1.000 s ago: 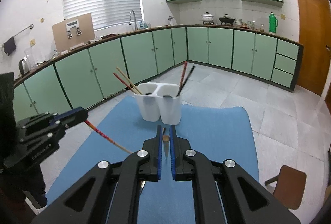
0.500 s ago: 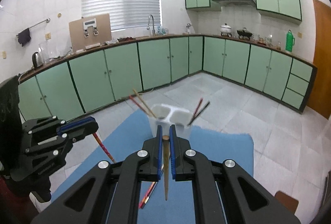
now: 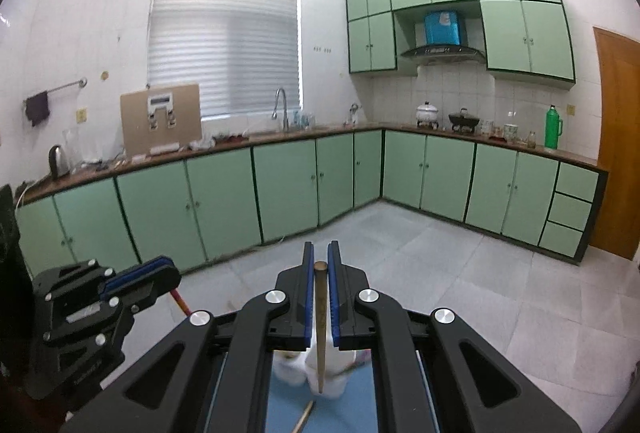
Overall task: Organize utensils
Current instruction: 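Lower both chopsticks into the holder and open both tools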
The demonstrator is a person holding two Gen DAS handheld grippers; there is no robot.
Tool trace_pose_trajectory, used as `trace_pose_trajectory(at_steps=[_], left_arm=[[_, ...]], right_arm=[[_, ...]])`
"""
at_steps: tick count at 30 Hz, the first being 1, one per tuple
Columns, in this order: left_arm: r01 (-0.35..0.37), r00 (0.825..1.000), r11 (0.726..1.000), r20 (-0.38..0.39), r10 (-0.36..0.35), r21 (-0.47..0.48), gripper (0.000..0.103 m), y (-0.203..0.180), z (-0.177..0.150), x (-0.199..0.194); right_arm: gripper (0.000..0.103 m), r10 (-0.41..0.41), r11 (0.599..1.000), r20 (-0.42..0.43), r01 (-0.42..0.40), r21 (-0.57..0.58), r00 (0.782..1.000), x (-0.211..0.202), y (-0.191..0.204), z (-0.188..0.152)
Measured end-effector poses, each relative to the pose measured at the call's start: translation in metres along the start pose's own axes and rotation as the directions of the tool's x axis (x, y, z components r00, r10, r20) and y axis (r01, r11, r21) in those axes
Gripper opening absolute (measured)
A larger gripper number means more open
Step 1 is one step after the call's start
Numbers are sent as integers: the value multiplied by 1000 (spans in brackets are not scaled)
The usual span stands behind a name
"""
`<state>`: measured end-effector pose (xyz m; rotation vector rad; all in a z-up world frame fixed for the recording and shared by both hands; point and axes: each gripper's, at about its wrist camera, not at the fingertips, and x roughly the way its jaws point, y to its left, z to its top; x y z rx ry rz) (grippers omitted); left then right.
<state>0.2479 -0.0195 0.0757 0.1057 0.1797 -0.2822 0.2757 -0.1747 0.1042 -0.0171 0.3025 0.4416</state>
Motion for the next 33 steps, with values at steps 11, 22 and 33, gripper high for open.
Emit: trace_pose_trajectory(at_steps=[11, 22, 33], left_arm=[[-42, 999, 999, 22, 43, -14, 5, 17, -5, 78], [-55, 996, 997, -79, 51, -46, 5, 39, -49, 134], [-68, 977, 996, -206, 54, -64, 7, 57, -90, 151]], right_arm=[[7, -49, 999, -26, 49, 14, 998, 75, -25, -7], [7, -47, 998, -110, 51, 36, 993, 122, -36, -49], [14, -46, 997, -193, 56, 44, 980, 133, -36, -82]])
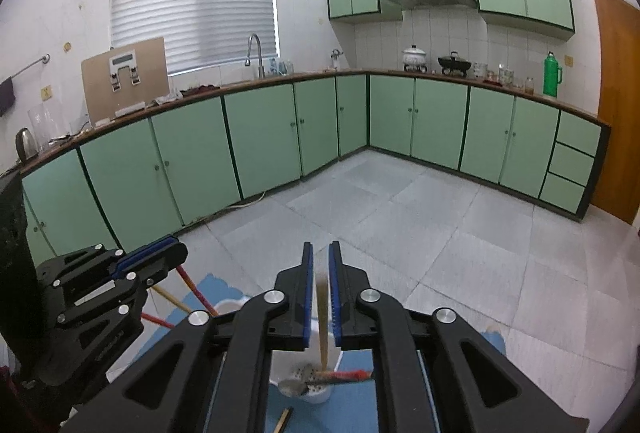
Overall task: Organize utensils
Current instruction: 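Lower both chopsticks into the holder and open both tools, then move both tools back to the mat and close the right tool on the black chopstick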
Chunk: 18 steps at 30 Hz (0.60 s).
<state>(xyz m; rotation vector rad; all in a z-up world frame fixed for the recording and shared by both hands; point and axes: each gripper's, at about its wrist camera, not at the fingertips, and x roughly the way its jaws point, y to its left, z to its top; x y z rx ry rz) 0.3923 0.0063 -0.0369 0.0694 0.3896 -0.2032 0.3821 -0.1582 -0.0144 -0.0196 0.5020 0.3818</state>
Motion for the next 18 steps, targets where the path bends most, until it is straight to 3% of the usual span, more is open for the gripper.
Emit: trace_pose_trajectory(at_steps=[1, 3, 5, 12, 14, 18], left_arm=[[0, 1000, 1000, -8, 0, -5, 8, 1, -2, 0], [-3, 1000, 1000, -12, 3, -15, 18, 4, -4, -3], [-6, 1000, 1000, -1, 6, -24, 38, 6, -4, -11], [-22, 999, 999, 41, 23, -24, 61, 0, -8, -53], [-28, 999, 999, 43, 29, -26, 72, -4, -16, -68], [-22, 999, 999, 27, 23, -35, 81, -13, -38, -95]], right_arm=[[17, -6, 1000, -1, 6, 0, 1000, -1, -1, -2], [34, -16, 1000, 8, 16, 8, 1000, -7, -3, -3], [41, -26, 999, 23, 26, 19, 999, -16, -6, -2], [76, -88, 994, 105, 81, 69, 991, -67, -17, -11], [84, -110, 992, 131, 100, 80, 985, -84, -18, -19], [97, -151, 987, 170, 139, 77, 974, -116, -12, -44]])
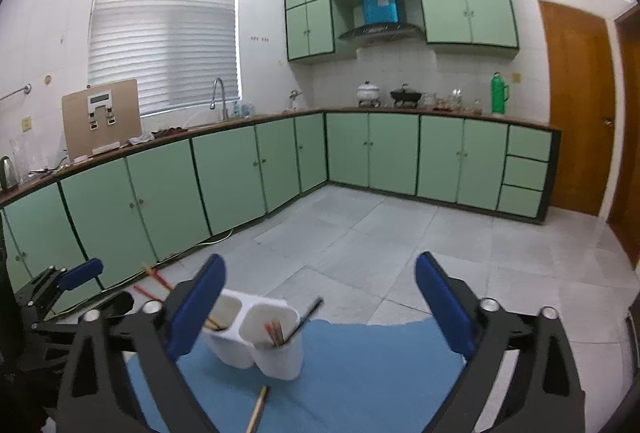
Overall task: Organize utensils
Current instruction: 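Move both tools back to the mat and close the right tool on the black chopstick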
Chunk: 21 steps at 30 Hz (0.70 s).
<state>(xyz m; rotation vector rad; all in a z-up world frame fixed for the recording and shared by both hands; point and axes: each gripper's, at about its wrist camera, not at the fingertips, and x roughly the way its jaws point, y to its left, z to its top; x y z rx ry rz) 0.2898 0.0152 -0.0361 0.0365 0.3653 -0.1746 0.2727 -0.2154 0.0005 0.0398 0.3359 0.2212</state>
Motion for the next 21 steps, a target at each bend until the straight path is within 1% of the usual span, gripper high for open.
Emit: trace_pose_trajectory(at_steps=[2, 4, 8, 11, 13, 16, 18, 21], left_arm=[[3, 1000, 1000, -28, -3, -14, 83, -3, -19, -12], [9, 998, 1000, -63, -11, -28, 84, -4, -41, -24], [-5, 991, 999, -137, -2, -47, 84, -7, -79, -37], [-20, 983, 999, -183, 14, -33, 84, -10, -106, -44], [-27, 976, 999, -217, 19, -33, 84, -10, -124, -47], [-40, 967, 999, -254, 33, -26, 84, -13, -149, -51], [-48, 958, 999, -285, 42, -15, 84, -14, -167, -51], [-51, 943, 999, -331, 43, -14, 84, -15, -186, -51]], right_arm=[[97, -7, 1000, 8, 7, -2, 1000, -17, 0, -16], [97, -6, 1000, -9, 6, 5, 1000, -28, -1, -31], [97, -2, 998, -78, 7, 57, 997, -43, -3, -71], [97, -7, 996, -134, 19, 92, 991, -47, -1, -104], [97, -10, 995, -187, 29, 99, 982, -47, 4, -130], [97, -26, 995, -246, 50, 91, 969, -47, 10, -159], [97, -21, 995, -302, 51, 91, 953, -45, 18, -183], [97, -14, 994, -367, 53, 95, 930, -44, 27, -213]])
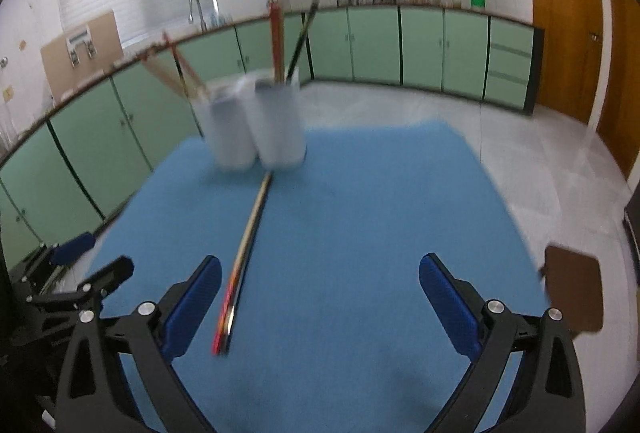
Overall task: Organize utensils
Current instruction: 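Move both tools back to the mat and close the right tool on the black chopstick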
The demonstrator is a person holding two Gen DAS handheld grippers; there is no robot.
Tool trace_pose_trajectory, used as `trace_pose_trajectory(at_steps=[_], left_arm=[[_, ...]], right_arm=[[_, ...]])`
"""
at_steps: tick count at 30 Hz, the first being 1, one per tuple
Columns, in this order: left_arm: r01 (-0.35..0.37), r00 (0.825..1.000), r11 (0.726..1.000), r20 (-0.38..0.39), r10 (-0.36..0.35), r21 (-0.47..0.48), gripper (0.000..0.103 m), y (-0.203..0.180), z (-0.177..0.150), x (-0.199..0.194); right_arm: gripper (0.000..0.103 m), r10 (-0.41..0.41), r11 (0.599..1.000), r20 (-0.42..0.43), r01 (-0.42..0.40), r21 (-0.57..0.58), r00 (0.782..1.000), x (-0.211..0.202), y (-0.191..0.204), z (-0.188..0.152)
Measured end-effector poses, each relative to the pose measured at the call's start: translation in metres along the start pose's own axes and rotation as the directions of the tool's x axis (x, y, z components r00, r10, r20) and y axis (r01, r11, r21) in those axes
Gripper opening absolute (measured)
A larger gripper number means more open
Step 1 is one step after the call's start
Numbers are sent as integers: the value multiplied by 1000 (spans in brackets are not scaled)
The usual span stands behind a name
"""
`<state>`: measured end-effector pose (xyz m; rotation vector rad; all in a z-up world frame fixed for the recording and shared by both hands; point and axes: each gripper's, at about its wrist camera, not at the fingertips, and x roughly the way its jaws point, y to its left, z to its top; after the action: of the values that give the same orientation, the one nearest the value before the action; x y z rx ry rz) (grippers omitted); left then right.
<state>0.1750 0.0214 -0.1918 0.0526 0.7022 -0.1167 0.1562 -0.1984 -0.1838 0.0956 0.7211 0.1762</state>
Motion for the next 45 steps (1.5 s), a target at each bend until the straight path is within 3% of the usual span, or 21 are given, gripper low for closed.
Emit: trace_pose_trajectory(at_steps=[5, 11, 23, 31, 37, 39, 45], left_arm=[[-23, 999, 1000, -49, 23, 1, 84, 2, -17, 6], [-44, 996, 998, -74, 42, -36, 84, 18, -25, 7], [-38, 996, 997, -79, 32, -68, 84, 26, -24, 9], [-27, 997, 996, -78, 20, -81, 84, 29, -24, 8], [-27, 997, 996, -77, 20, -84, 84, 28, -25, 8], [-27, 997, 996, -77, 21, -85, 84, 29, -25, 8], [-27, 996, 996, -88, 19, -91, 84, 28, -23, 11]], right_arm=[[97, 4, 1000, -71, -5, -13, 997, 15, 11, -28], [88, -9, 999, -117, 3, -54, 993, 25, 22, -42], [75, -2, 992, -173, -19, -124, 985, 40, 46, -49], [69, -55, 993, -169, 36, -112, 984, 37, 33, -48], [50, 35, 996, -165, -48, -80, 986, 32, 35, -53], [34, 36, 994, -165, -52, -91, 986, 33, 41, -53], [7, 74, 991, -177, -93, -99, 982, 37, 46, -52]])
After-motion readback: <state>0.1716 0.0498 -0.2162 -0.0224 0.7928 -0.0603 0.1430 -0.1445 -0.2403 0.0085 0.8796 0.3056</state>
